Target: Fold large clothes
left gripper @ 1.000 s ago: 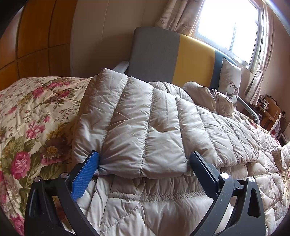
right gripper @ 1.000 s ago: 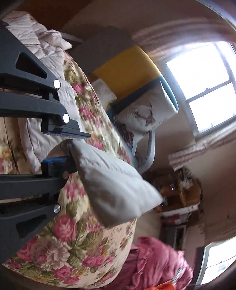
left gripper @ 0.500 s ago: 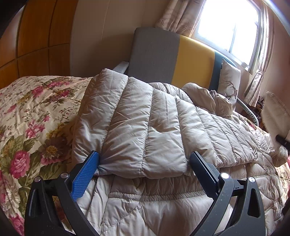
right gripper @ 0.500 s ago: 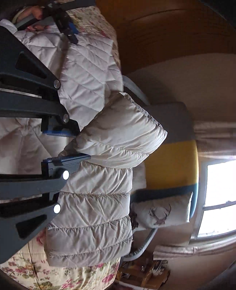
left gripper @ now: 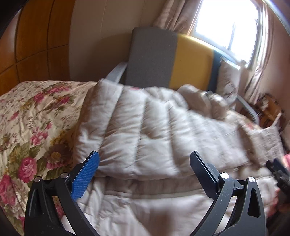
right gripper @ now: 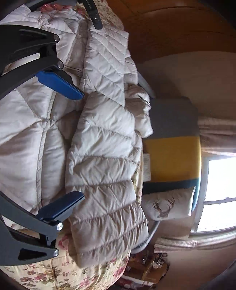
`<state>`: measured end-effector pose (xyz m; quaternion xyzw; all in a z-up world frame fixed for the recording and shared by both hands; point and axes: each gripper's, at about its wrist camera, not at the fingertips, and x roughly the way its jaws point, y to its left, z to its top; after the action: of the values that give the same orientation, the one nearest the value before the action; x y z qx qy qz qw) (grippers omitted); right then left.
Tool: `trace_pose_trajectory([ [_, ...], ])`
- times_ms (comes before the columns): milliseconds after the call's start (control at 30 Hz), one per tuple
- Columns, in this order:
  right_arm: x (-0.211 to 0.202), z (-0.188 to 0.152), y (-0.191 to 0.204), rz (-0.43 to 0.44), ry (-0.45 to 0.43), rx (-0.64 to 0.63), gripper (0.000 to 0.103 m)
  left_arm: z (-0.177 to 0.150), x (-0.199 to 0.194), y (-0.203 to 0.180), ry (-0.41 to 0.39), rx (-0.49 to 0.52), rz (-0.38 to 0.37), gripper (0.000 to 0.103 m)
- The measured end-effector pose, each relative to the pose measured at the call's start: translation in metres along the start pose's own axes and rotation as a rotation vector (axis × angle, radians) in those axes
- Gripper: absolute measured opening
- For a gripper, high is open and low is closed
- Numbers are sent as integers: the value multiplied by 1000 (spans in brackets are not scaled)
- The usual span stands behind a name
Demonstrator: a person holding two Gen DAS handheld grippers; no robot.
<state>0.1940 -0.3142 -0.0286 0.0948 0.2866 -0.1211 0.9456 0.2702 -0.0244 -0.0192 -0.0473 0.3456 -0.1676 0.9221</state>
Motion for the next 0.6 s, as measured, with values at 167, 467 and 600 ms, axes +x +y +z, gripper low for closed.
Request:
trace_pose_trajectory([
  [167, -14, -7, -40, -186, -52, 226, 101, 33, -17, -52, -6, -1, -191, 99],
  [467, -7, -26, -109, -146, 10, 588, 101, 46, 75, -162, 302, -24, -381, 71],
  [600, -7, -33, -118, -136, 5, 652, 101, 35, 106, -186, 373, -83, -407, 70],
])
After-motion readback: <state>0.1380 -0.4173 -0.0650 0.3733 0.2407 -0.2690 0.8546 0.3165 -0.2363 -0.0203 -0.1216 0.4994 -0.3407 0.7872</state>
